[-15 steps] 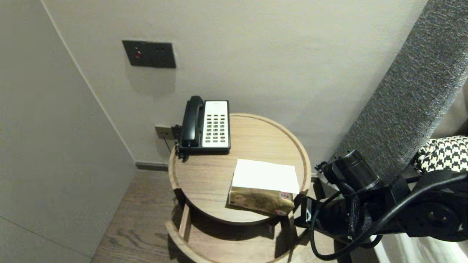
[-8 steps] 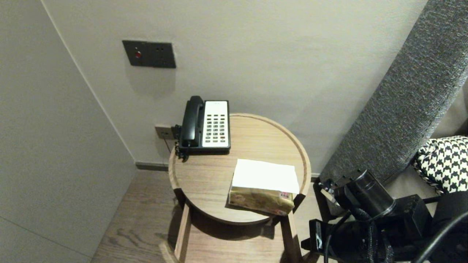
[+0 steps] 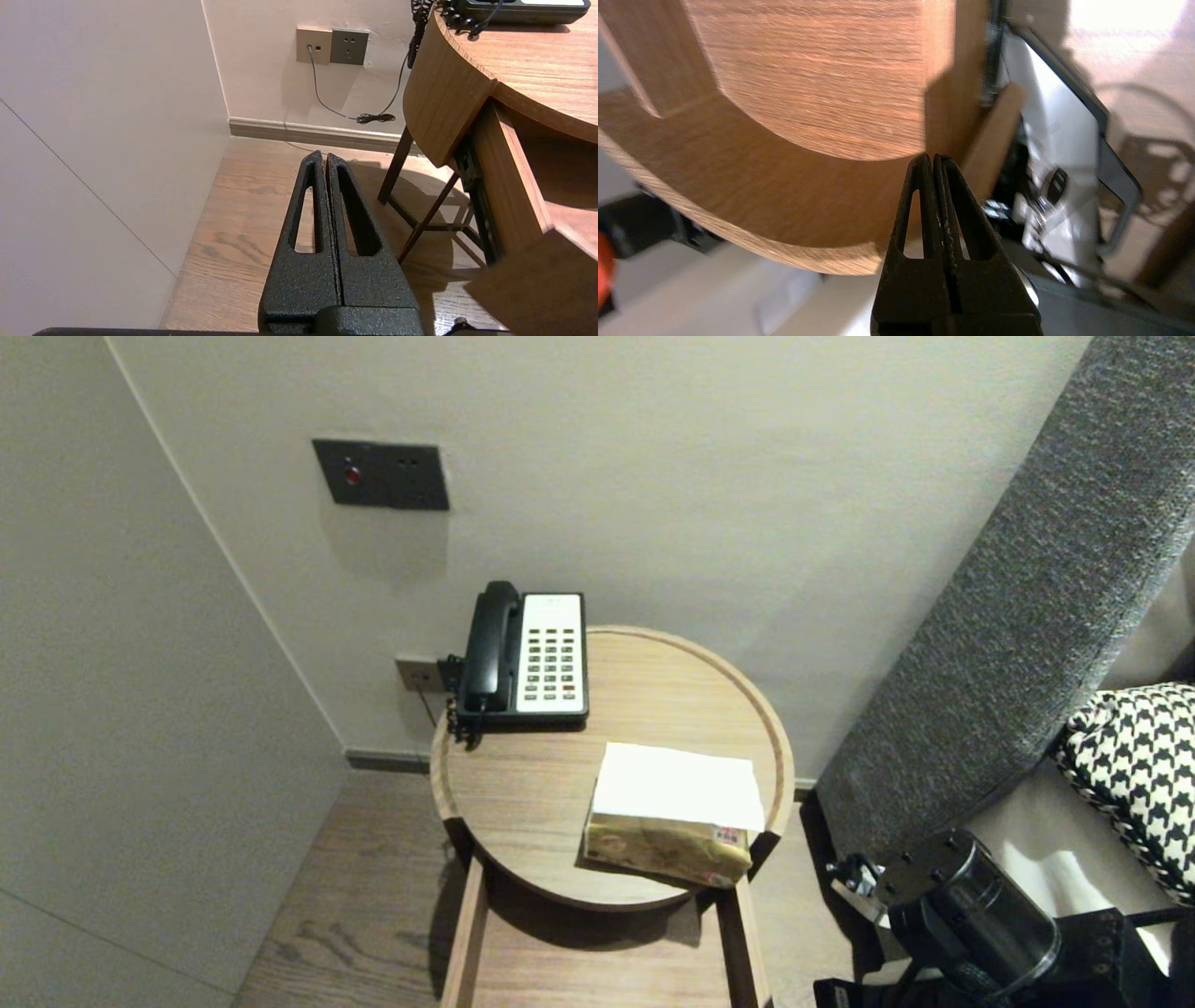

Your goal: Open the nightstand drawer

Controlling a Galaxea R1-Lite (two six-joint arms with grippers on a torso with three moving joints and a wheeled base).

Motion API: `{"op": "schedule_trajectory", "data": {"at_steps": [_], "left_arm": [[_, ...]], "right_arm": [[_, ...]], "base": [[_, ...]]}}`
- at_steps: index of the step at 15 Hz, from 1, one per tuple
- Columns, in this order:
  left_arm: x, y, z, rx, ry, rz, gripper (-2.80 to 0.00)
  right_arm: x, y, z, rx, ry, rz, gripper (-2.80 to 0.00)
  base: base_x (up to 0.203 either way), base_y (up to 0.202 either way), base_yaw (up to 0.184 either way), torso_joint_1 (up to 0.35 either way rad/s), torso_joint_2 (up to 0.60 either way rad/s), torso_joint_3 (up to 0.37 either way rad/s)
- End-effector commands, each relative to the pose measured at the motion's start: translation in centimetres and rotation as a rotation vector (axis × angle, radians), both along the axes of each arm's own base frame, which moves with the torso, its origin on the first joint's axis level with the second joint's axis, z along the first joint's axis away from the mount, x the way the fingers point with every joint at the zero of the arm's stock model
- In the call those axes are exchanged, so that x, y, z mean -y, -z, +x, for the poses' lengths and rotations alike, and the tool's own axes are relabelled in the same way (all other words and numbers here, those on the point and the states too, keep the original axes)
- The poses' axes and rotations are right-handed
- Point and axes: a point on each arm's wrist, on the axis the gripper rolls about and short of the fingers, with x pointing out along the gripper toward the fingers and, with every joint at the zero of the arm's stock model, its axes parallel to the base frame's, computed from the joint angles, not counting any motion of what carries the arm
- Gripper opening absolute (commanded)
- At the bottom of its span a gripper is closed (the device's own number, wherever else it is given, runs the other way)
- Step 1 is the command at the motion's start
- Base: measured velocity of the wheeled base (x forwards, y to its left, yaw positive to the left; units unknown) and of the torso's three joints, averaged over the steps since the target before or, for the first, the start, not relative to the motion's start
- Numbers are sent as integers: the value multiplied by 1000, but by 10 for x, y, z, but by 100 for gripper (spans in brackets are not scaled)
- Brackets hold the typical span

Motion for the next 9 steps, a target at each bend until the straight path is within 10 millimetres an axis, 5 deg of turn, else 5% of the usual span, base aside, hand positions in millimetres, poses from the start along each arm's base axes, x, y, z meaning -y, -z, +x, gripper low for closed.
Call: {"op": "schedule_trajectory", "data": {"at_steps": [1,9], "left_arm": [[0,0,0,2,-2,-1,-280],[0,0,0,2,-1,-1,-280]], "right_arm": [[3,1,-8,0,-16,7,-280],[5,2,-16,8,-37,32,-280]], "base": [[0,0,0,0,0,0],[0,0,0,0,0,0]]}}
